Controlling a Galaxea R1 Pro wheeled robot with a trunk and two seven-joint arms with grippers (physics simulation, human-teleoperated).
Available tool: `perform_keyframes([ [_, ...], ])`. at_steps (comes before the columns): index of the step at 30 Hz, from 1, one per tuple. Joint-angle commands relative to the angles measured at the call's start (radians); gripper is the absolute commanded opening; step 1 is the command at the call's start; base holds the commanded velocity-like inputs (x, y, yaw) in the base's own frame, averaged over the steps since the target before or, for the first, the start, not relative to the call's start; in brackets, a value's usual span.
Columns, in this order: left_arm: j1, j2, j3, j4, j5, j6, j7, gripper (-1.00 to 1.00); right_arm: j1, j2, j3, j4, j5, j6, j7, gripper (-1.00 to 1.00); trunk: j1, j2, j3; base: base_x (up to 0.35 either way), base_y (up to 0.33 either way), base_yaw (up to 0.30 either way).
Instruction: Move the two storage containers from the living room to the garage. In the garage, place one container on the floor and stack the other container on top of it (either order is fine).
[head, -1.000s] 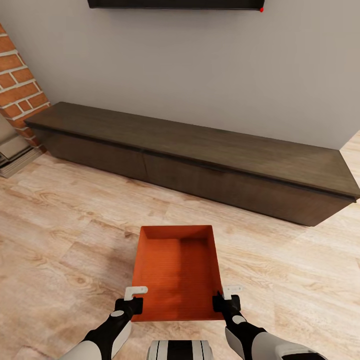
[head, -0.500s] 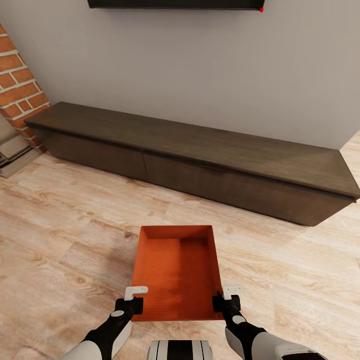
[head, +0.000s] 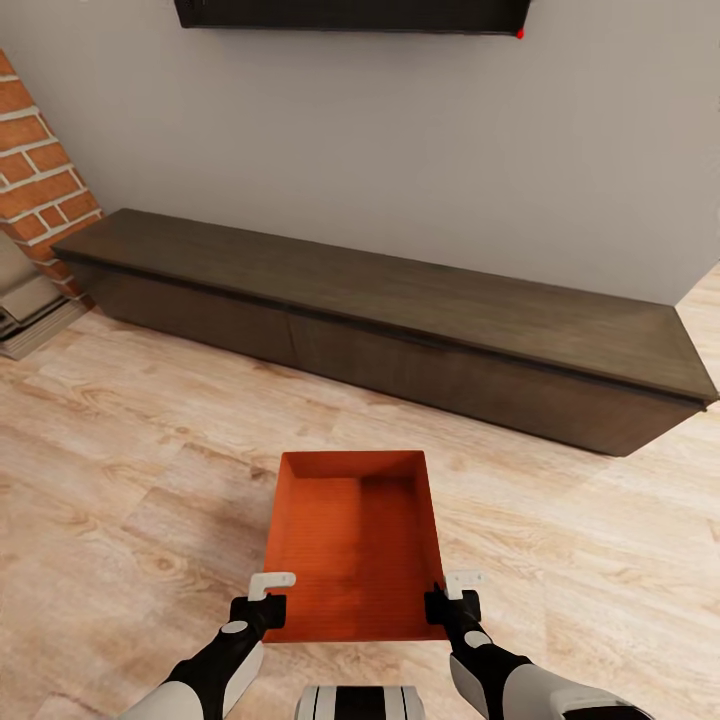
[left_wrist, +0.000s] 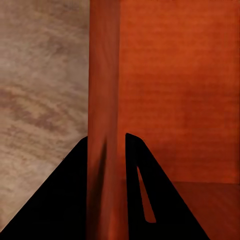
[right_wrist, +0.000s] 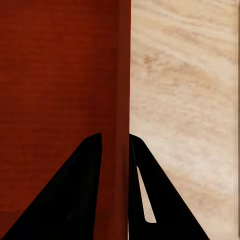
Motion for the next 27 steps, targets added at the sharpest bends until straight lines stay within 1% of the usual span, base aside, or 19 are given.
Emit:
perform_keyframes([
  [1,-0.001,0.001,-0.001,0.001,0.002,-0.003,0.013,-1.0,-0.001,-0.002,-0.01,0.001,-0.007,-0.004,-0.009,-1.0,-0.004,0.007,0.003,0.0,0.0,0.0],
  [25,-0.001,0.001,0.0,0.001,0.002,-0.003,0.013,-1.0,-0.001,-0.002,-0.011,0.001,-0.009,-0.003,-0.009,-1.0,-0.096,0.175,0.078,0.0,0.0,0.0],
  [27,-0.001,0.001,0.0,0.001,0.002,-0.003,0.013,-1.0,-0.001,0.001,-0.011,0.001,-0.011,-0.003,-0.009,-1.0,-0.104,0.189,0.084,0.0,0.0,0.0],
])
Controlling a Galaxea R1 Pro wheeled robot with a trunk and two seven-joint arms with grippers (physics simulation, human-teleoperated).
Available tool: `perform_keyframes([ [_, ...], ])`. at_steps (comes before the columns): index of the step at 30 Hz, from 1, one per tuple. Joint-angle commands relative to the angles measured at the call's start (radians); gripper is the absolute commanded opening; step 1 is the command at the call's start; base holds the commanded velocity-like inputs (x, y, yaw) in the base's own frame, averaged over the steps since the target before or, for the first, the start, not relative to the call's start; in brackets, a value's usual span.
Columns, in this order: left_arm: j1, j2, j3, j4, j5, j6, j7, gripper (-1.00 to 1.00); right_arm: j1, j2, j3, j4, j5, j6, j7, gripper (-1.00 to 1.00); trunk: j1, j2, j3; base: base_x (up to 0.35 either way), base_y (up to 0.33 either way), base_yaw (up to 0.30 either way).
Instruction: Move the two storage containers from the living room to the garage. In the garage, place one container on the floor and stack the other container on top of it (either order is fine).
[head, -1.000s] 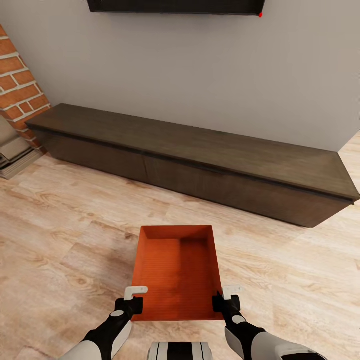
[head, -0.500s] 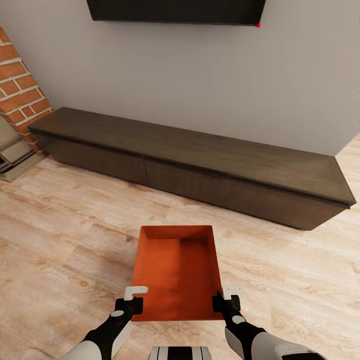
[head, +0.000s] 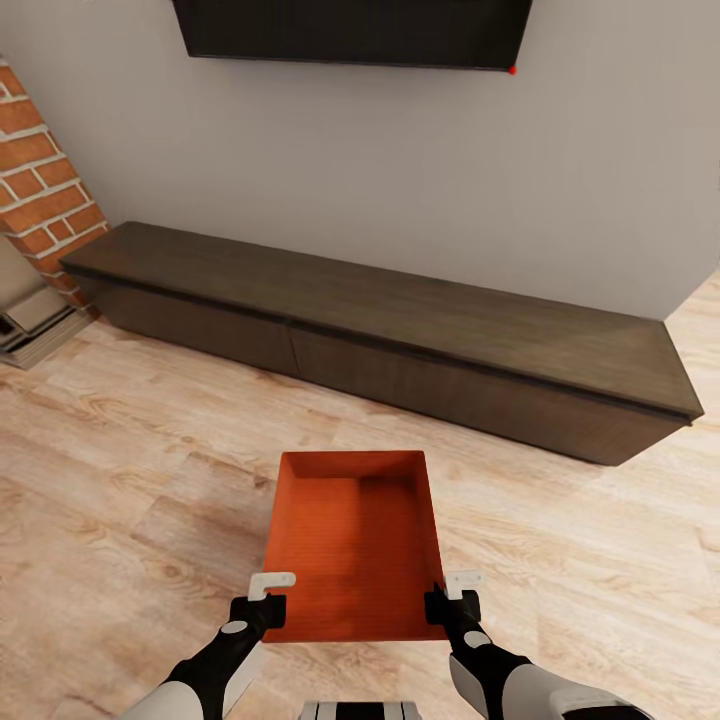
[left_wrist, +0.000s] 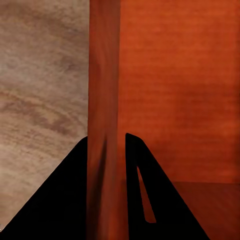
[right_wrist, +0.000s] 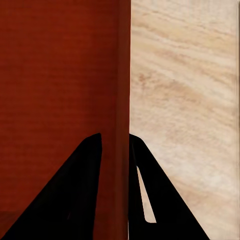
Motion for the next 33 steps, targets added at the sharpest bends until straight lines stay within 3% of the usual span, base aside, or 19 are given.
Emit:
perform_keyframes([
  [1,0.0,0.001,0.0,0.001,0.003,-0.003,0.013,-1.0,-0.001,0.001,-0.023,0.0,0.001,-0.003,-0.007,-1.0,-0.004,0.007,0.003,0.0,0.0,0.0],
  [33,0.0,0.001,0.0,0.001,0.003,-0.003,0.013,-1.0,-0.001,0.0,-0.023,0.0,0.003,-0.005,-0.007,-1.0,-0.127,0.231,0.103,0.0,0.0,0.0],
])
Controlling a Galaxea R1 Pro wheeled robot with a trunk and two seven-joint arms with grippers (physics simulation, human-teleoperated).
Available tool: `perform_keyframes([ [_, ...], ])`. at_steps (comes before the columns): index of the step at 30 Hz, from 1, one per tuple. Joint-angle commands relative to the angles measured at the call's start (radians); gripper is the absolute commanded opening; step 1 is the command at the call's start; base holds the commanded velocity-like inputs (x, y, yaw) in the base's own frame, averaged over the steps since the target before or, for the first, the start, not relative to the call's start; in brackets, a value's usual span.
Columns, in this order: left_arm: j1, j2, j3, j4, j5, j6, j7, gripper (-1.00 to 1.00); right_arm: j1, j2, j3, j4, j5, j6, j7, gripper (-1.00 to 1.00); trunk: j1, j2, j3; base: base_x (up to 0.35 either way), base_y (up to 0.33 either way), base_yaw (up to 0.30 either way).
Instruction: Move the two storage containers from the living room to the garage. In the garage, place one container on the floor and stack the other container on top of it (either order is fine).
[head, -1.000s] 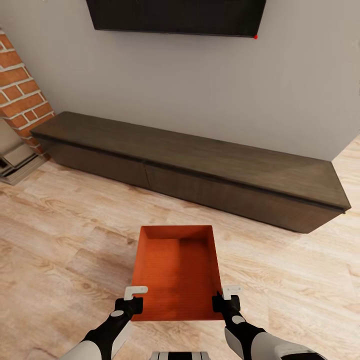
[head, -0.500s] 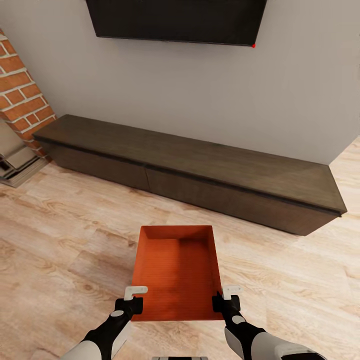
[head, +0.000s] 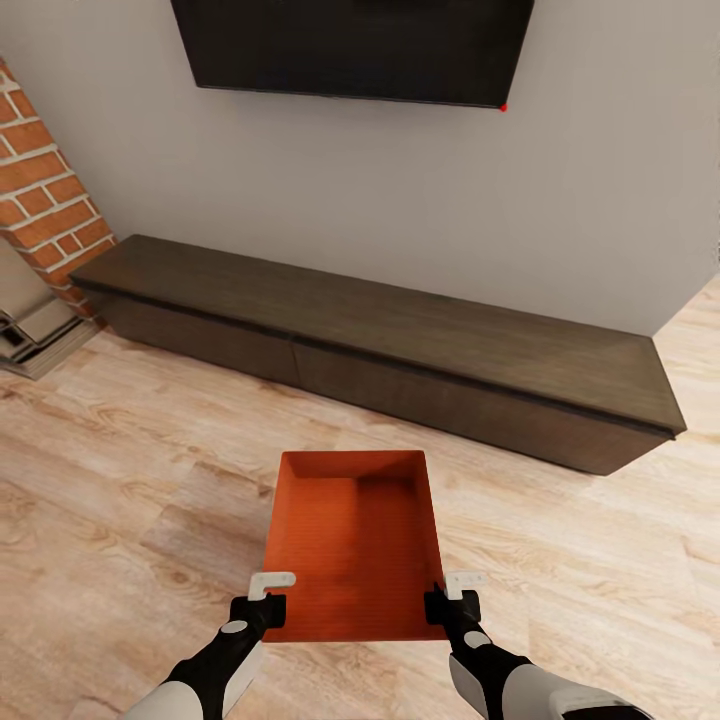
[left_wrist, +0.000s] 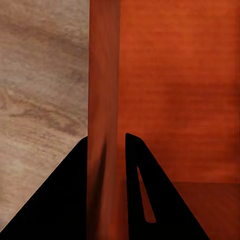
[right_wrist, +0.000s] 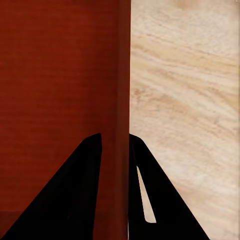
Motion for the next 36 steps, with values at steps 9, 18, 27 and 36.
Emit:
perform_keyframes([
  [9,0.0,0.001,0.0,0.002,0.004,-0.003,0.013,-1.0,-0.001,0.001,-0.022,-0.001,0.002,-0.002,-0.007,-1.0,-0.035,0.063,0.028,0.0,0.0,0.0],
  [18,0.0,0.001,0.0,0.003,0.005,-0.003,0.013,-1.0,-0.001,0.002,-0.022,-0.001,0.003,-0.003,-0.007,-1.0,-0.069,0.126,0.056,0.0,0.0,0.0],
  [27,0.0,0.001,0.002,0.015,0.005,-0.003,0.013,-1.0,-0.001,0.003,-0.022,0.0,0.002,-0.004,-0.007,-1.0,-0.104,0.189,0.084,0.0,0.0,0.0],
  [36,0.0,0.001,0.002,0.016,0.03,-0.003,0.012,-1.0,-0.001,0.004,-0.022,0.001,0.001,-0.001,-0.014,-1.0,-0.138,0.252,0.112,0.0,0.0,0.0],
])
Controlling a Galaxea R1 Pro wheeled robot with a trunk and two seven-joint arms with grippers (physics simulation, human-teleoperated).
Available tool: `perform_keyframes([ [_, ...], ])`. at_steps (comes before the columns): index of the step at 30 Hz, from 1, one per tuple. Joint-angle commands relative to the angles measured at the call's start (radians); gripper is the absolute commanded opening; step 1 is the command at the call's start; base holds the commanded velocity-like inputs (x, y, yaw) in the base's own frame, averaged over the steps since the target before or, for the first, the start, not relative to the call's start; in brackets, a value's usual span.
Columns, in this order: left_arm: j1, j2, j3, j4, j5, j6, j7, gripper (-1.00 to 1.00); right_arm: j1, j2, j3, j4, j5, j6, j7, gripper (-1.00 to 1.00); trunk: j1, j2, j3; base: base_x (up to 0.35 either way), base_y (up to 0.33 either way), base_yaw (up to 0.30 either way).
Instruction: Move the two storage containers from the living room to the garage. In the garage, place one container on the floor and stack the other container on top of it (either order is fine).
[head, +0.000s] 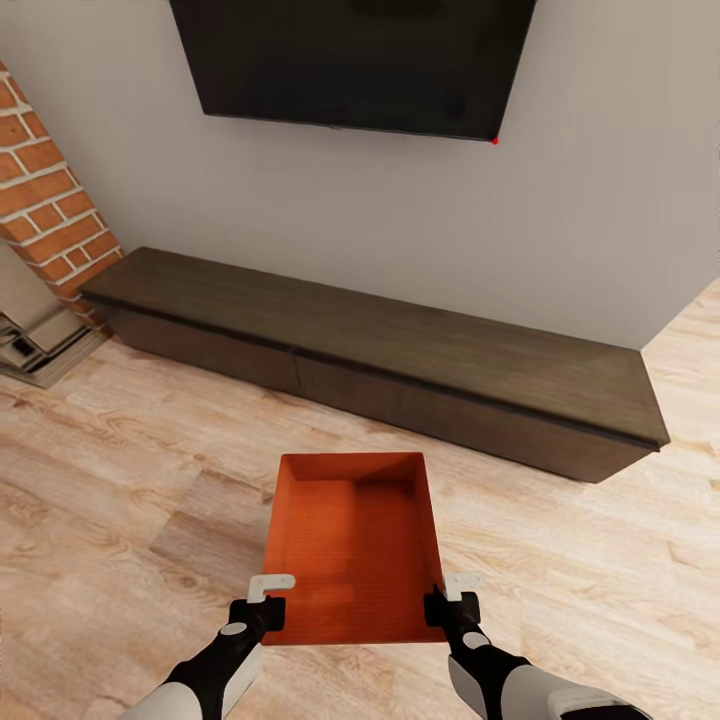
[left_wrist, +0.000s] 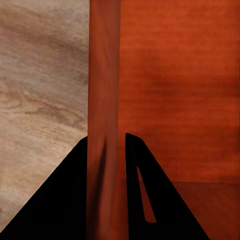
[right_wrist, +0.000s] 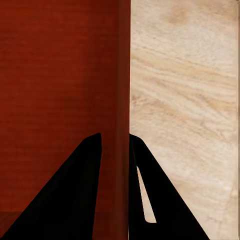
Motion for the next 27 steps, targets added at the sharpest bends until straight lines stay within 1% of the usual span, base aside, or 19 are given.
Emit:
perform_keyframes([
  [1,0.0,-0.001,0.009,0.005,0.023,-0.003,0.013,-1.0,-0.001,0.001,-0.034,-0.002,0.008,-0.01,-0.007,-1.0,-0.004,0.007,0.003,0.0,0.0,0.0],
  [4,0.0,0.0,0.009,0.004,0.035,-0.003,0.012,-1.0,-0.001,0.002,-0.034,-0.002,0.008,-0.006,-0.009,-1.0,-0.016,0.028,0.012,0.0,0.0,0.0],
  [8,0.0,-0.001,0.009,0.004,0.042,-0.003,0.011,-1.0,-0.001,0.002,-0.034,-0.002,0.009,-0.006,-0.009,-1.0,-0.031,0.056,0.025,0.0,0.0,0.0],
  [24,0.0,-0.001,0.008,0.006,0.044,-0.003,0.011,-1.0,-0.001,0.001,-0.034,-0.003,0.019,-0.016,-0.001,-1.0,-0.092,0.168,0.075,0.0,0.0,0.0],
  [27,0.0,-0.001,0.008,0.006,0.044,-0.003,0.011,-1.0,-0.001,0.001,-0.034,-0.003,0.013,-0.019,0.0,-1.0,-0.104,0.189,0.084,0.0,0.0,0.0],
])
